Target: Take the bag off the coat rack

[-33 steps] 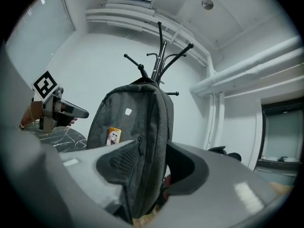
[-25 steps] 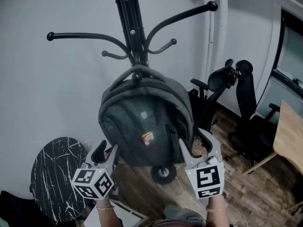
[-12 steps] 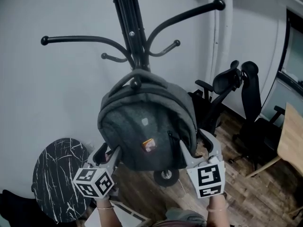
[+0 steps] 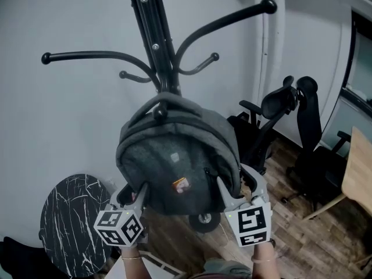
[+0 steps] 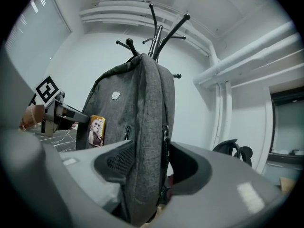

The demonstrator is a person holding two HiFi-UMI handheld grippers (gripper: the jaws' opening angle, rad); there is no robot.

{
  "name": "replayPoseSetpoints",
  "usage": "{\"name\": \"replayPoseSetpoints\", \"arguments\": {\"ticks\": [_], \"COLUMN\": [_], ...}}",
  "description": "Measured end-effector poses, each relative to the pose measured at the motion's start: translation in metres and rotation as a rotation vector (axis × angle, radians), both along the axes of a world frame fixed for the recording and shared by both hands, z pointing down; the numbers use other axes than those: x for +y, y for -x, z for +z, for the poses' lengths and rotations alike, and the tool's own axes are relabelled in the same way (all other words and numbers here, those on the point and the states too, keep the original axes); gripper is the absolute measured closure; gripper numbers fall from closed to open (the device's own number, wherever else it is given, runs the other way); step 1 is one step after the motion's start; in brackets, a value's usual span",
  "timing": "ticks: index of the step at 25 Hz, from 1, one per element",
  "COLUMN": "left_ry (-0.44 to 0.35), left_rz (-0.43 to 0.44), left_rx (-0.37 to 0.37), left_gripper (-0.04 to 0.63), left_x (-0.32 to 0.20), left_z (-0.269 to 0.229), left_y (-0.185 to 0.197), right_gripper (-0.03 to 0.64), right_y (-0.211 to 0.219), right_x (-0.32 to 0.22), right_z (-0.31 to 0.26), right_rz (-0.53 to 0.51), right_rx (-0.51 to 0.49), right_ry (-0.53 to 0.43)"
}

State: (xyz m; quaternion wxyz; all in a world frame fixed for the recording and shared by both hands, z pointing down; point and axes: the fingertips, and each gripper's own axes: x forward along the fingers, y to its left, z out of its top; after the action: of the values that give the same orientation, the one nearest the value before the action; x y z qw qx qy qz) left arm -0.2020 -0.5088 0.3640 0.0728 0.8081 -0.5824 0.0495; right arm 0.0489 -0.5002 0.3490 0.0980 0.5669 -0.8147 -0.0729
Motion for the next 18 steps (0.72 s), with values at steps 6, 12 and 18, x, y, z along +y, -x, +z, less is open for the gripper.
{"name": "replayPoseSetpoints", "arguments": {"ticks": [6,12,18], "left_ry": [-0.035,-0.058,-0.082], "left_rz": [-0.043,-0.060,-0.070], "left_rx": [-0.022,-0.045,-0.051], "left_gripper": [0.460,0.501,0.515], "left_x": [0.004,0.012,0.019], "left_z": [-0.002,-0.007,-0.012], "left_y": [-0.005,-0.008,-0.010], "right_gripper": [0.454,0.493,0.502], "right_y": [0.001,0.005,0.007], "right_x": [0.003,0.008,0.012], "right_z": [-0.003,-0.006,-0.011], "right_rz": [-0.007,-0.006,-0.006], "right_rx": [0.027,0.029,0.024], "right_ry": [-0.053,-0.085,-0.114]}}
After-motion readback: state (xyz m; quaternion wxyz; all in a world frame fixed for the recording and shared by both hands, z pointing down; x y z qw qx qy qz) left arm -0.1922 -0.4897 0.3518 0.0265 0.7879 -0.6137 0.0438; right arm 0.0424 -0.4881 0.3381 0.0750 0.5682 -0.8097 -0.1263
